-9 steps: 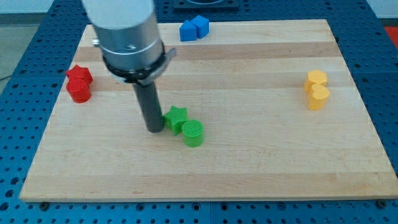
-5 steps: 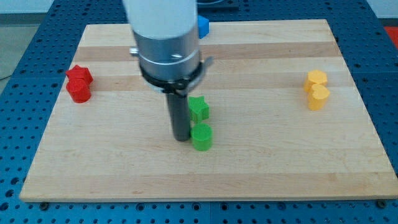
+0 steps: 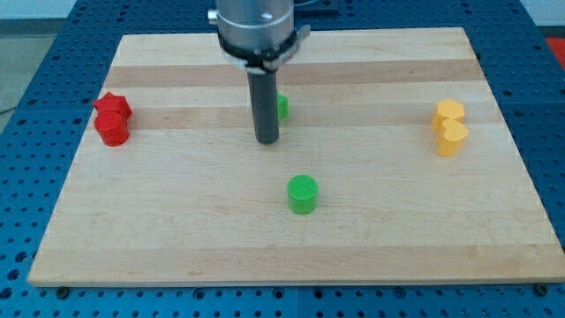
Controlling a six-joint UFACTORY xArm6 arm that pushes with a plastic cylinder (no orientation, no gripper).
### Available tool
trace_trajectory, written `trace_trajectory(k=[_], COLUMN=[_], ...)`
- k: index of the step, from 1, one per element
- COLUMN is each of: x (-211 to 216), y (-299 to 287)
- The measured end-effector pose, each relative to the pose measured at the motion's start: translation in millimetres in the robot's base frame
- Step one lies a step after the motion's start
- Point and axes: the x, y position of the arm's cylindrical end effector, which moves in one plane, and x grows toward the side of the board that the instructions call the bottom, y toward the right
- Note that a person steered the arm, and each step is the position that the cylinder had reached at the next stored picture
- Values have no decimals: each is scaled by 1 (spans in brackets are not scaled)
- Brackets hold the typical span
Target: Move green star towards center
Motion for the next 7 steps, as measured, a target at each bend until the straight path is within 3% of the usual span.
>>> trace_trajectory(k=[1,2,3,4,5,7], x=[-66,-83,-33,-18,-71,-142], y=[29,51,28,-49,-60,56])
